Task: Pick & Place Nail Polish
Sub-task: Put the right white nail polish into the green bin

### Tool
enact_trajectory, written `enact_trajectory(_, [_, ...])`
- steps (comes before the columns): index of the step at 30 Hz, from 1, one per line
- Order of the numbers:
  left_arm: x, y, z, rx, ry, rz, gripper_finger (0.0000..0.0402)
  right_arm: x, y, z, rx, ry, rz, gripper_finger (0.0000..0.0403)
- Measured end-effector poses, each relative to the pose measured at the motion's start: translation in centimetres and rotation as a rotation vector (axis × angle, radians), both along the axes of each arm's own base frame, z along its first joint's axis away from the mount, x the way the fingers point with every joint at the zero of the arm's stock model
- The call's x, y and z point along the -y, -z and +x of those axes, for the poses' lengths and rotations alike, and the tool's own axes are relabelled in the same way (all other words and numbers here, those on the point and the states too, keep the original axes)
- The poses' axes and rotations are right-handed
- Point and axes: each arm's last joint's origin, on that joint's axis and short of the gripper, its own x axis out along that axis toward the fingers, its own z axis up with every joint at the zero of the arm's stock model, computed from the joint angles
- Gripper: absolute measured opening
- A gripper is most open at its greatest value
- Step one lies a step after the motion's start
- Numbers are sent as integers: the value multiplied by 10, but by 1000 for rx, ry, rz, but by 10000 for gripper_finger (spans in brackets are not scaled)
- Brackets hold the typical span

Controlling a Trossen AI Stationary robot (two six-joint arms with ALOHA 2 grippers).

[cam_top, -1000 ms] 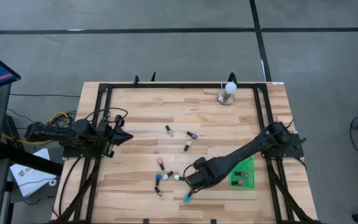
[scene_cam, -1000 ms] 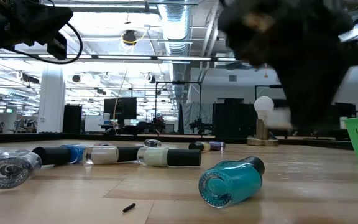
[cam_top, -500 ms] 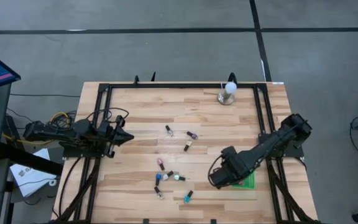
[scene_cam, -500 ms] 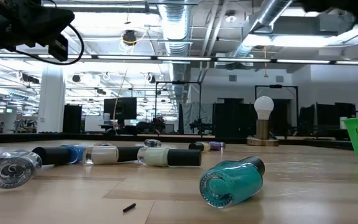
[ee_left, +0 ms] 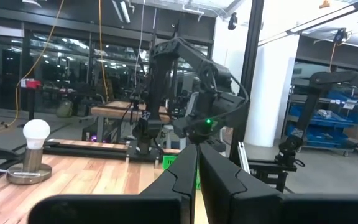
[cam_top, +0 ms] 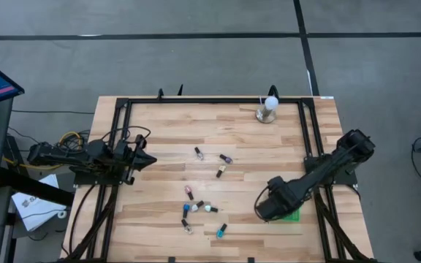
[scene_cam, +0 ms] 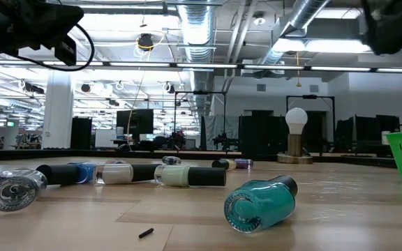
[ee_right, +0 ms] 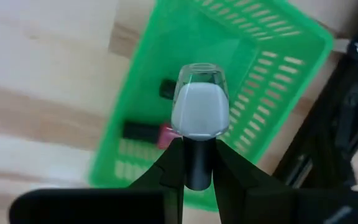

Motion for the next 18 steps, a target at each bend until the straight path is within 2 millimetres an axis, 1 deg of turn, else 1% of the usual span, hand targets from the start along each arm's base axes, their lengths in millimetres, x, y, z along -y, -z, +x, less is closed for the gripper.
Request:
enact_trajectory(4, [0, 0, 0, 5, 0, 0, 13, 3, 11, -18, 27, -179, 59, 43])
enact_trajectory(9, [0, -1, 0, 11, 0, -1, 13, 5, 18, -30, 85, -442, 131, 43])
enact_trajectory(13, [0, -1, 0, 15, 0, -1, 13, 6, 20, -30, 95, -620, 164, 43])
enact_trajectory(18, [0, -2, 0, 19, 0, -2, 13, 2, 32, -26, 52, -816, 199, 43])
